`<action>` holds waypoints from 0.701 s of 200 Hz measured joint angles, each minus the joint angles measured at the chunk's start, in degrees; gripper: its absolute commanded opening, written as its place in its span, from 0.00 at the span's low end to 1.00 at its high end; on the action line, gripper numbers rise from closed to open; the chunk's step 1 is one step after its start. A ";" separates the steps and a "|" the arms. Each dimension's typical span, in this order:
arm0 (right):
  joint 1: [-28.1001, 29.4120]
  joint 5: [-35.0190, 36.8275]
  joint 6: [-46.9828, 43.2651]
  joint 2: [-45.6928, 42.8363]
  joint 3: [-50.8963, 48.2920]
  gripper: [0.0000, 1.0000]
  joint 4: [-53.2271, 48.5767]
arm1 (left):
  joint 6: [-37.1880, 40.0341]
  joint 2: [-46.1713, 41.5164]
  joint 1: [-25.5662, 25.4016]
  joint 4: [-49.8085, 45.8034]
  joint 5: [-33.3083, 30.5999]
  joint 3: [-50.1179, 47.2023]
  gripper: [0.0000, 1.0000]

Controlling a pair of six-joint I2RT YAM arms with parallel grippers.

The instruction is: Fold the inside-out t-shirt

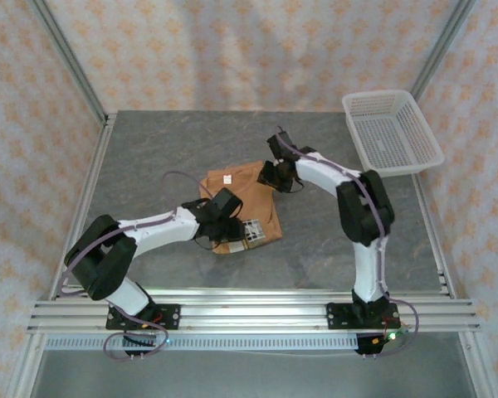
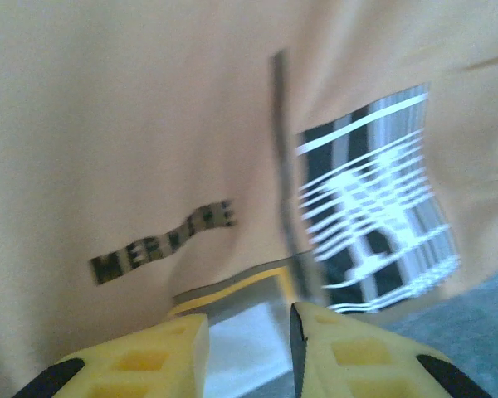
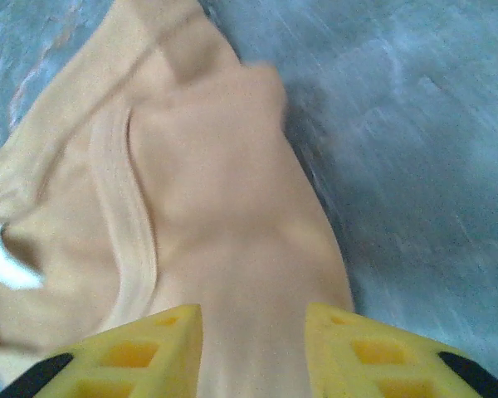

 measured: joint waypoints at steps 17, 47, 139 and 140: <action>0.68 -0.66 0.85 -7.87 -6.97 0.39 1.05 | 0.42 0.02 1.22 -0.24 0.44 3.50 0.32; 3.91 -1.62 4.63 -17.07 -18.49 0.30 5.38 | 0.42 1.29 7.69 -0.04 1.38 6.05 0.32; 10.01 1.77 14.12 -23.17 -40.48 0.08 16.68 | 3.93 23.85 17.73 -0.83 1.95 24.59 0.26; 10.01 1.75 14.21 -23.30 -40.65 0.08 16.76 | 4.00 23.98 17.88 -0.96 1.95 24.57 0.26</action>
